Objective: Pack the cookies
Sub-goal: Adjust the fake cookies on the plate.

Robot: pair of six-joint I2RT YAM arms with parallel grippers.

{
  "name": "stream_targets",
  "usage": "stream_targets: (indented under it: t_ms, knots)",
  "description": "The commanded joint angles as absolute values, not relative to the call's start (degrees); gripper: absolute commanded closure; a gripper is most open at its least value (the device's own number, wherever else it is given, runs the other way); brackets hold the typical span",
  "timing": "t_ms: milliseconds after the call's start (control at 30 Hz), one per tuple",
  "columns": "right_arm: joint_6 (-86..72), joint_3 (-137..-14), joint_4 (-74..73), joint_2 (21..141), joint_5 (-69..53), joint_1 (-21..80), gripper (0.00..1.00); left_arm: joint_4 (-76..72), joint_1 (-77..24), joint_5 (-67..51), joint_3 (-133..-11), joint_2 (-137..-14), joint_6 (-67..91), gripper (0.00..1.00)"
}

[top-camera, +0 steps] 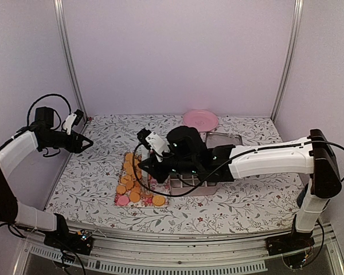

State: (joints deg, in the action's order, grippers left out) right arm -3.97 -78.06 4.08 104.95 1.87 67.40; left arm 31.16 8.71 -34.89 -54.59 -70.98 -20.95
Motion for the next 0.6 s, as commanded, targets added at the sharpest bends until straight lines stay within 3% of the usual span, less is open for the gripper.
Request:
stream_targets:
  t_ms: [0,333,433,567]
  knots:
    - [-5.5,-78.7,5.9,101.4,-0.1,66.2,1.0,30.5,9.4,-35.3,-54.5,-70.2,-20.7,0.32]
    - [-5.7,-77.3,4.9,101.7,-1.3,65.8,1.0,30.3,9.4,-35.4,-54.2,-70.1,-20.7,0.32]
    - [-5.3,-77.2,4.9,102.4,-0.1,65.7,0.84,30.3,9.4,-35.7,-54.3,-70.1,-20.5,0.32]
    - [-5.0,-77.4,5.9,103.4,0.9,64.6,0.74,30.2,9.4,-35.6,-54.2,-70.0,-20.5,0.32]
